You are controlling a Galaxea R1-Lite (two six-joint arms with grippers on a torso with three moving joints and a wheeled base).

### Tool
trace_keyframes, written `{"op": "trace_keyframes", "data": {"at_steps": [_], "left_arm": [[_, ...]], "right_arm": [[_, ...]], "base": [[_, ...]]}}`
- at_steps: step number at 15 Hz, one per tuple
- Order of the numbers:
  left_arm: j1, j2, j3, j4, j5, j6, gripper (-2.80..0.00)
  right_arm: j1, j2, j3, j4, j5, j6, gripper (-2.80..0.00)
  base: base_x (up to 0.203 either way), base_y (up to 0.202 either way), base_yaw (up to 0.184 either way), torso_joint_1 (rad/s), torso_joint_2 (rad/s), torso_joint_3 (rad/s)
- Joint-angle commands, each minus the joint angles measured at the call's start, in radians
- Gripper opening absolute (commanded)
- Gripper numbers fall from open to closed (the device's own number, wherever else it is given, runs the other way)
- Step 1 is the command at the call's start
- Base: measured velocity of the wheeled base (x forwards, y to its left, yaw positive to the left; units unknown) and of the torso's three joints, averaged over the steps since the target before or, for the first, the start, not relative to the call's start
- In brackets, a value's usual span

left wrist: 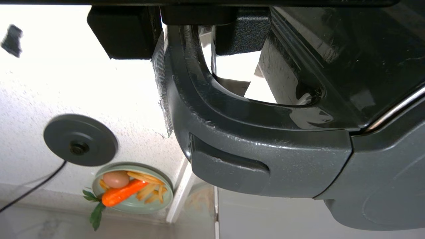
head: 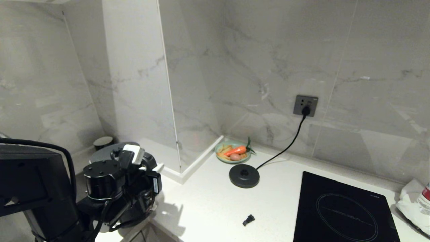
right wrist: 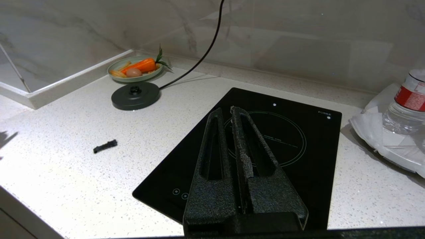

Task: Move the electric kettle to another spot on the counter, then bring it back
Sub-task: Place it on the power base

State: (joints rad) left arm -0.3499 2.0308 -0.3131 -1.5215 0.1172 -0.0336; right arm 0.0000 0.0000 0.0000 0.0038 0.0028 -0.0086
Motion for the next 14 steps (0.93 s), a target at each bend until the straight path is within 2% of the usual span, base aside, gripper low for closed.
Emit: {"op": "trace_keyframes", "data": {"at_steps": [1,8,14], "left_arm": [[-0.016,-0.021,0.019,-0.008,0.009,-0.001,-2.80],[-0.066,-0.026,-0.004,-0.008,0.030,0.001,-2.80],[-0.072,-0.040,-0.004,-0.008,0.029,0.001,-2.80]], "right_arm": [[0.000,0.000,0.000,0.001,0.000,-0.001,-2.80],[0.000,0.000,0.000,0.001,0.000,-0.001,-2.80],[0.000,0.000,0.000,0.001,0.000,-0.001,-2.80]], "base": [[0.000,0.000,0.000,0.000,0.00,0.000],[0.000,0.000,0.000,0.000,0.00,0.000],[0.000,0.007,-0.147,0.004,0.00,0.005]]}}
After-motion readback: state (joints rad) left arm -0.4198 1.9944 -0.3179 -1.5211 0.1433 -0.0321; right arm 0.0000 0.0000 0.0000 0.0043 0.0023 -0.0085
